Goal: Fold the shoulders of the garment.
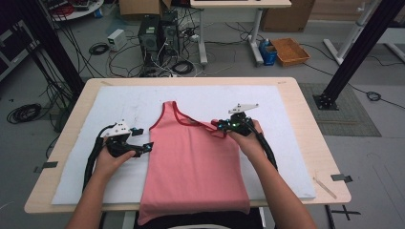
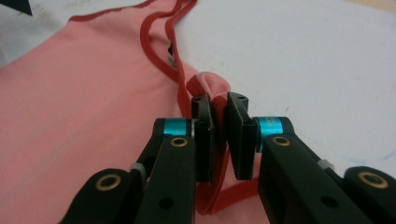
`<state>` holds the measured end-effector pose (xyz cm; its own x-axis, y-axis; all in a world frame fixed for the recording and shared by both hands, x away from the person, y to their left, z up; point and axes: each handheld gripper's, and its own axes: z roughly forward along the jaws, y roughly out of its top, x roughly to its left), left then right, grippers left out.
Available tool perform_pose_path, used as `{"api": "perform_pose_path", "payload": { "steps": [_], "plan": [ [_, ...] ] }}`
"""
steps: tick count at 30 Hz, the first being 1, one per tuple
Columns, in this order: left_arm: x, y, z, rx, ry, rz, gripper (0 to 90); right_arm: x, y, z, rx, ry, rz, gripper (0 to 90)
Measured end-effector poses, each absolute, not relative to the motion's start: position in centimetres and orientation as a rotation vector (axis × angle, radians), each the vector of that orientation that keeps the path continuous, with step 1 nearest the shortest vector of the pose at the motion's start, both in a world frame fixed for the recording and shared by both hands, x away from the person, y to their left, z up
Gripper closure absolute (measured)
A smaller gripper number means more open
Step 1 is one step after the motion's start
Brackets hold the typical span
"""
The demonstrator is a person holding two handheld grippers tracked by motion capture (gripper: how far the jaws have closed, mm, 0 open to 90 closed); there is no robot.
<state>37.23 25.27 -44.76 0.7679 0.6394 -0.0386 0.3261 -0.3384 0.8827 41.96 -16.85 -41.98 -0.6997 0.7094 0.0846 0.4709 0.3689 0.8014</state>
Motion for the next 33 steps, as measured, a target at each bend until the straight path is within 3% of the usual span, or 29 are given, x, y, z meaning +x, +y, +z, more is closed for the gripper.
{"api": "perform_pose_path", "payload": {
  "steps": [10, 13, 17, 23, 28, 33],
  "plan": [
    [37.2, 25.2, -44.8, 1.950, 0.729, 0.390, 23.3, 38.6, -18.0, -43.1, 1.015, 2.353, 1.297, 68.0],
    [37.2, 25.2, -44.8, 1.951, 0.729, 0.393, 23.4, 37.8, -18.5, -41.9, 1.001, 2.315, 1.358, 54.2],
    [37.2, 25.2, -44.8, 1.950, 0.733, 0.388, 23.3, 37.2, -18.9, -40.0, 0.952, 2.269, 1.421, 50.2],
    [37.2, 25.2, -44.8, 1.953, 0.730, 0.389, 23.3, 37.2, -18.3, -40.1, 0.942, 2.279, 1.415, 50.3],
    [37.2, 25.2, -44.8, 1.952, 0.729, 0.389, 23.3, 37.5, -16.6, -42.0, 0.909, 2.400, 1.296, 52.8],
    [37.2, 25.2, -44.8, 1.950, 0.732, 0.388, 23.3, 36.8, -14.9, -43.5, 0.827, 2.537, 1.134, 59.1]
  ]
}}
